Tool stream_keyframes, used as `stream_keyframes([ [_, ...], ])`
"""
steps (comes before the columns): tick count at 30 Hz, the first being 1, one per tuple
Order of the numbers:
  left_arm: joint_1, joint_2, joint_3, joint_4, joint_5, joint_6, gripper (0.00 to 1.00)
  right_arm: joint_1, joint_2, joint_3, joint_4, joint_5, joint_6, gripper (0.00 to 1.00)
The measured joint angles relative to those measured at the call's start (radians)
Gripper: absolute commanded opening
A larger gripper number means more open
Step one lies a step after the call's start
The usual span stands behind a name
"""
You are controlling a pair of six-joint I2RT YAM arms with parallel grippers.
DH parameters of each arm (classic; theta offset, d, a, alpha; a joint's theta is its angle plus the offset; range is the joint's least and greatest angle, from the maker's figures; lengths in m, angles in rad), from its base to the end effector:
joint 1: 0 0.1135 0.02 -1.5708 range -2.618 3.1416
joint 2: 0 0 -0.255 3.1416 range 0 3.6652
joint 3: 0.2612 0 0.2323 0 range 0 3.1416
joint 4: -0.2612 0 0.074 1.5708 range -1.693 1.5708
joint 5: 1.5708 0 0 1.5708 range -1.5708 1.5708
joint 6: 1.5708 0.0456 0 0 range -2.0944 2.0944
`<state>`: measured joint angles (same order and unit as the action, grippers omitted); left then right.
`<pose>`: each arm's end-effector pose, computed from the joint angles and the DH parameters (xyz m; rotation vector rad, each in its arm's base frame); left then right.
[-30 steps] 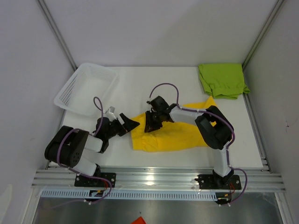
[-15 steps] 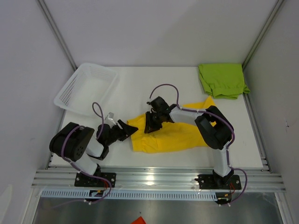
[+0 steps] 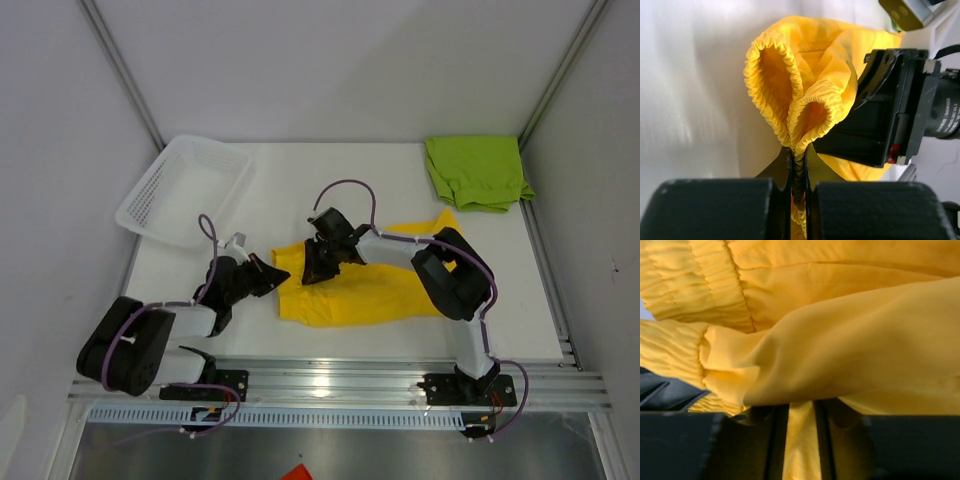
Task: Fold and stack the shorts
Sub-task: Fold the shorts
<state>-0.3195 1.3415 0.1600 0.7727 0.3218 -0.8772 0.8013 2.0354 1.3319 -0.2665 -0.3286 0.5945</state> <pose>0.1951 -0.0798 0.1304 -0.3654 2.0951 -1.0657 0.2750 0.3050 0.1454 -0.4241 2.7193 0.8963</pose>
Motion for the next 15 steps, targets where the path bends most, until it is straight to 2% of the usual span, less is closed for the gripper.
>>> stream_keyframes([
  [7, 0.008, -0.270, 0.253, -0.601, -0.121, 0.128, 0.00, 0.002, -0.073, 0.000, -0.018, 0.060, -0.003, 0.41],
  [11, 0.052, -0.293, 0.407, -0.795, -0.141, 0.183, 0.00, -0.028, -0.170, -0.002, -0.044, 0.087, -0.013, 0.42],
  [15, 0.087, -0.264, 0.492, -0.958, -0.148, 0.237, 0.00, -0.057, -0.277, -0.032, -0.056, 0.122, -0.030, 0.42],
])
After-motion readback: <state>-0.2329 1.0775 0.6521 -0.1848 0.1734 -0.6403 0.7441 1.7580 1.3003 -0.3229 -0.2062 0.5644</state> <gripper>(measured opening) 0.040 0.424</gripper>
